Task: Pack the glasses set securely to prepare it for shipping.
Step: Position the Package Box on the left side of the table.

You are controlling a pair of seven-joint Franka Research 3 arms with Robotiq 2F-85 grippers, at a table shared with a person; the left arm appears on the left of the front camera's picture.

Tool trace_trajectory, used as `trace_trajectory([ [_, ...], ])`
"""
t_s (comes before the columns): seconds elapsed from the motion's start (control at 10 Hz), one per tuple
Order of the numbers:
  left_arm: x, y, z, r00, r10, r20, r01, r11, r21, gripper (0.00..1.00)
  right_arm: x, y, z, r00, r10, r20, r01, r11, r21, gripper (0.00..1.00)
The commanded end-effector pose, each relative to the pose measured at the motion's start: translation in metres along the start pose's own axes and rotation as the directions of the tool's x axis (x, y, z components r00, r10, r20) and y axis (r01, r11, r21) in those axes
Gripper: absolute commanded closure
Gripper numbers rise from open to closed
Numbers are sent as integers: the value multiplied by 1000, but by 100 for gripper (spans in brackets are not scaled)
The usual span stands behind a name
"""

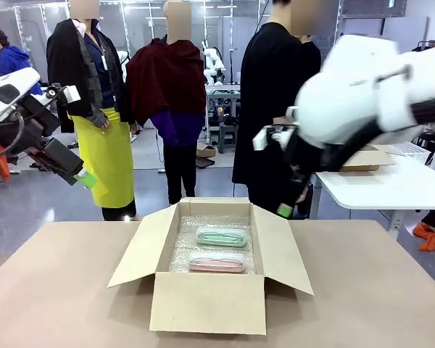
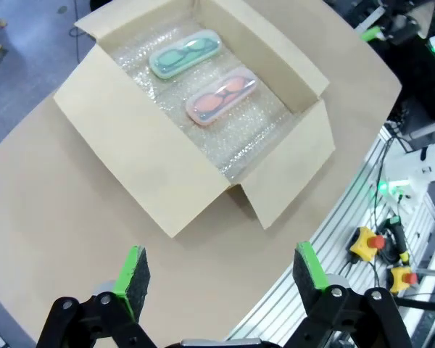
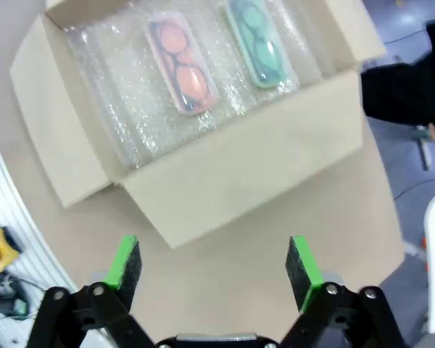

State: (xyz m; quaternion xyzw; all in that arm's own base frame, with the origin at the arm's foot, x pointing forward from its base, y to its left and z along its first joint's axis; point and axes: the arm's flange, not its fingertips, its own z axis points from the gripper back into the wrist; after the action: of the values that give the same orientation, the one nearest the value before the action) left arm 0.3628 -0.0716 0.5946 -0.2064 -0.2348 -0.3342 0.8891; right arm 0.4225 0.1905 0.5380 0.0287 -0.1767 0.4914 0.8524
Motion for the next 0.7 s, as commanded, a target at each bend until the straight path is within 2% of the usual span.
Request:
trace_trajectory([
  [0.0, 8, 8, -6, 996, 92, -18, -93, 996, -19, 0, -54, 8, 12, 994, -79, 72, 82, 996, -43, 0],
  [0.3, 11, 33, -35, 987, 148, -69, -149, 989, -14, 0, -142, 3, 37, 949, -261, 177, 273, 961, -43, 0],
  [0.5, 13, 41, -51, 982, 172, -84, -174, 985, -15, 0, -176, 3, 43, 913, -333, 237, 352, 935, -39, 0],
  [0.6, 13, 43, -55, 985, 160, -70, -161, 987, -2, 0, -183, -1, 40, 900, -352, 257, 371, 928, -24, 0],
])
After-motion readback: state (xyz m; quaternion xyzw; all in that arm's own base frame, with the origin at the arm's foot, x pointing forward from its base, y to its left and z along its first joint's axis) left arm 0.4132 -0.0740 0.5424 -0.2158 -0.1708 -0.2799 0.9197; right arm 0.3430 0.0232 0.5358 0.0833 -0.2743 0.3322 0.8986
